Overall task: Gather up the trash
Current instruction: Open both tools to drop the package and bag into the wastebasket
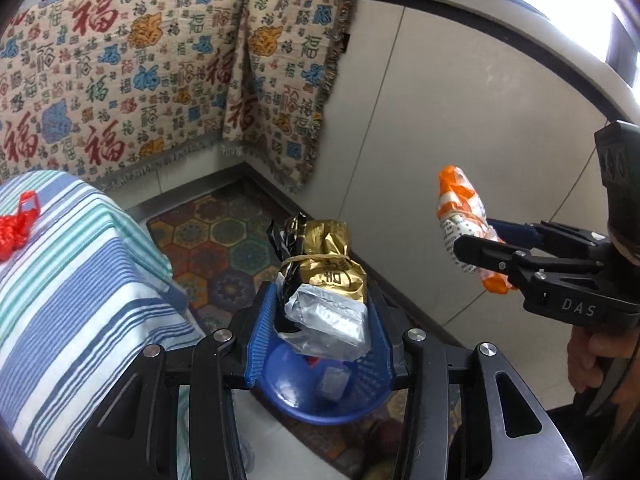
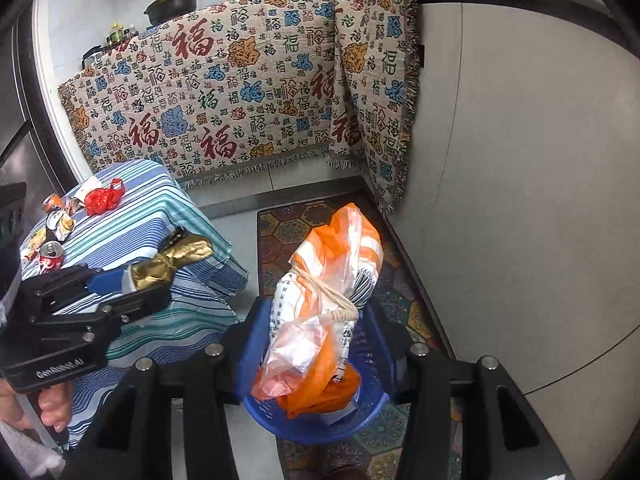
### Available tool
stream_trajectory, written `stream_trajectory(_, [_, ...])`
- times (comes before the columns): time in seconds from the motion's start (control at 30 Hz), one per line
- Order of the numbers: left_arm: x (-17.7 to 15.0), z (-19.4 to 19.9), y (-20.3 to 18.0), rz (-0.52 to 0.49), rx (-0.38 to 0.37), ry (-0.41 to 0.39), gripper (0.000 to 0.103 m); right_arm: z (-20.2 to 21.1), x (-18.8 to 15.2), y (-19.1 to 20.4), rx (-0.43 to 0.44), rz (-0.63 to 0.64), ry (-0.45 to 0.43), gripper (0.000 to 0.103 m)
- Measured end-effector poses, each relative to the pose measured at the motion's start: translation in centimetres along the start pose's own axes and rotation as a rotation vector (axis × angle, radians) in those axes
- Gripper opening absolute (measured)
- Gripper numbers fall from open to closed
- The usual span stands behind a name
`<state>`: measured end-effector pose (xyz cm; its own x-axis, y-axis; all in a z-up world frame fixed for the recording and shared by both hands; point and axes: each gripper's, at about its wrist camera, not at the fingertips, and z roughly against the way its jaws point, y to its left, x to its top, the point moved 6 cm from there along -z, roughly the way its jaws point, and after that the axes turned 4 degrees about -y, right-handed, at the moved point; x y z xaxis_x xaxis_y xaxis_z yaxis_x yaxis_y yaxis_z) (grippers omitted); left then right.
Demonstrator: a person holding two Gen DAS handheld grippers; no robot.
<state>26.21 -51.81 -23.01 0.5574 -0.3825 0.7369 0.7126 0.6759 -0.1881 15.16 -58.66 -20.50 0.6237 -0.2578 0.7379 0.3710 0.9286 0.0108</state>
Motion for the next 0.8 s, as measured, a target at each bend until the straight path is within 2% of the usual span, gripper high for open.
stream_trajectory(0.4, [-0.1,-3.9,-0.9,-0.025,-0.028,0.041,0.048,-2.0,0.0,-3.0,0.015,-0.102,0.011,0.051])
stream_trajectory(0.43, [-0.2,-4.2,-1.0,-0.032,-0.03,0.043,0.052,-2.2,0.1,-3.1,0.02,-0.113,0.009,0.051])
stream_trajectory(0.47, [-0.4,-4.3,-1.2,-0.041,-0.031,0.046,0.057,-2.3,0.2,-3.1,0.027,-0.125,0.008,0.058])
stream_trajectory(0.5, [-0.5,-4.6,-1.3,-0.048,-0.029,0.044,0.068,-2.3,0.2,-3.2,0.032,-0.137,0.005,0.061])
stream_trajectory(0.53, [-0.6,-4.9,-1.4,-0.053,-0.027,0.038,0.073,-2.4,0.3,-3.2,0.034,-0.144,0.001,0.062])
stream_trajectory(0.67, [-0.6,-5.4,-1.2,-0.038,-0.024,0.042,0.074,-2.2,0.7,-3.4,0.02,-0.153,-0.012,0.062])
stream_trajectory(0.8, [-0.6,-3.9,-0.4,-0.031,-0.005,0.024,0.074,-1.6,1.2,-3.3,0.009,-0.142,-0.043,0.062])
